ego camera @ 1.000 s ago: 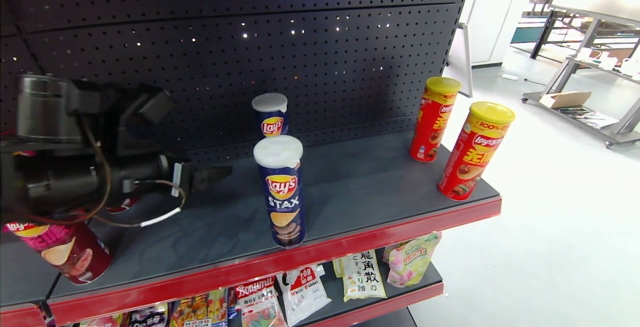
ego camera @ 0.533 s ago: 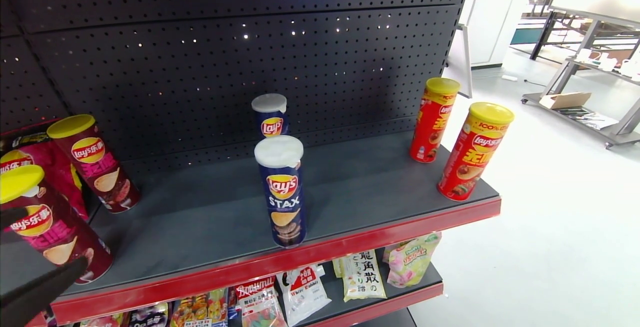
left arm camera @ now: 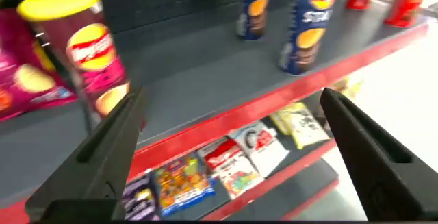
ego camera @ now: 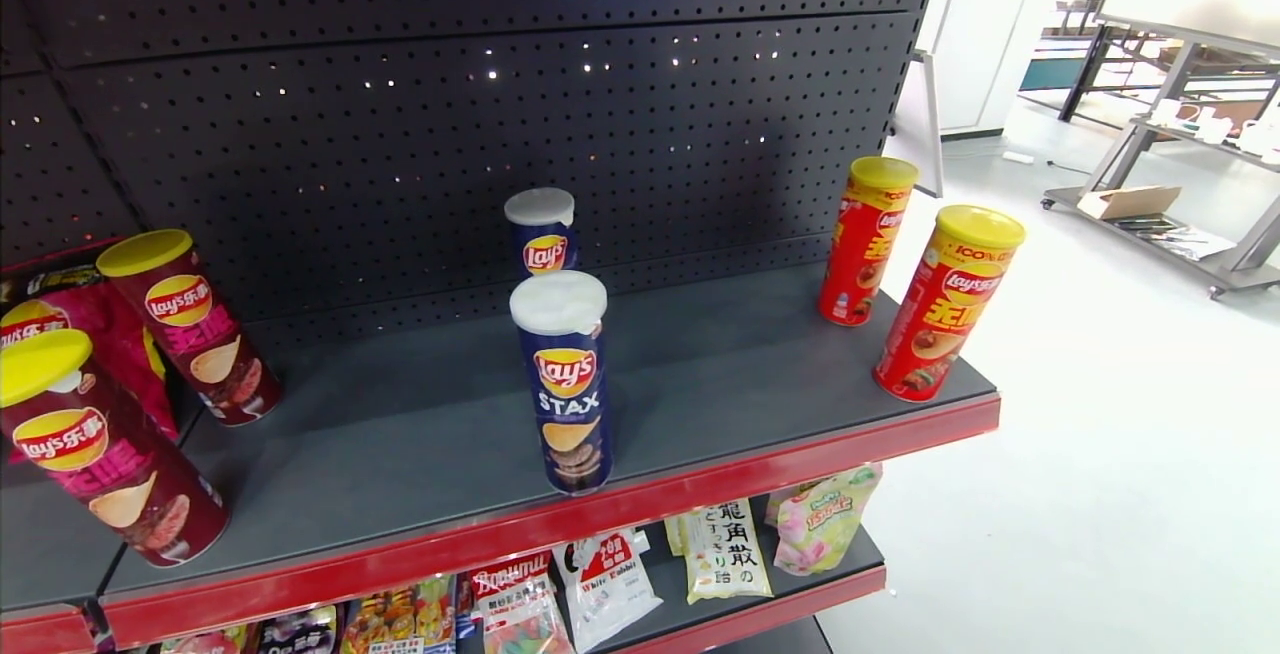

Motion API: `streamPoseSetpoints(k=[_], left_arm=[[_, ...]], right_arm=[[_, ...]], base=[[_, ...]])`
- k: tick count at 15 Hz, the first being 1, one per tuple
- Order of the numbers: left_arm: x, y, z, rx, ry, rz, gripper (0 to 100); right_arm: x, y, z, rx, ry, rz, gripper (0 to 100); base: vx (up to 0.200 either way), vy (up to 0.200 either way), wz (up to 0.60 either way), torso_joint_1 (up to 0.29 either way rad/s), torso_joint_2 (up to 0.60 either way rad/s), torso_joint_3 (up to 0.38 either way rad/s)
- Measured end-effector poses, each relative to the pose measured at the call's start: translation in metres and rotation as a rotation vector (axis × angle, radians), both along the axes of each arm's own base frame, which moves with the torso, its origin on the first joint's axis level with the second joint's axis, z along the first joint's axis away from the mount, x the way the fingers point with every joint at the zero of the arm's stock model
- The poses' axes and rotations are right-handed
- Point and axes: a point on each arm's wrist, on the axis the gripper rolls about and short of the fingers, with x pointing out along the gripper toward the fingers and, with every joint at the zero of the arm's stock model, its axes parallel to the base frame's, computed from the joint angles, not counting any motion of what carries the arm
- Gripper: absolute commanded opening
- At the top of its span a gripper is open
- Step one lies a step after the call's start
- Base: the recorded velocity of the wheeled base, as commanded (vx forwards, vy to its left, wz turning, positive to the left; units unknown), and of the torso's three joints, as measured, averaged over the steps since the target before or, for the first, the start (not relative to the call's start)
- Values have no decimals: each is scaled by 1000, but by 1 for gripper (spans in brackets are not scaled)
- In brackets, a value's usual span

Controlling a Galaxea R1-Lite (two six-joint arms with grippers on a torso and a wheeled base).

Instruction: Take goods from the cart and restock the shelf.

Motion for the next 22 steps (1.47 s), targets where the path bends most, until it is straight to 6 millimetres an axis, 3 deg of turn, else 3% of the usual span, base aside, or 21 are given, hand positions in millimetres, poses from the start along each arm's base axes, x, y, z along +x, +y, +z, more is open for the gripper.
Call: streamPoseSetpoints(k=[7, 15, 22], left_arm=[[10, 1, -6, 30, 68, 180, 100], [7, 2, -21, 34, 62, 191, 100], [8, 2, -32, 22, 58, 193, 100]], right_arm=[[0, 0, 0, 1, 0, 1, 100], [0, 0, 0, 0, 0, -1, 100], [0, 0, 0, 1, 0, 0, 100]], base=[[0, 0, 0, 0, 0, 0], [0, 0, 525, 3, 0, 5], [0, 0, 0, 0, 0, 0]])
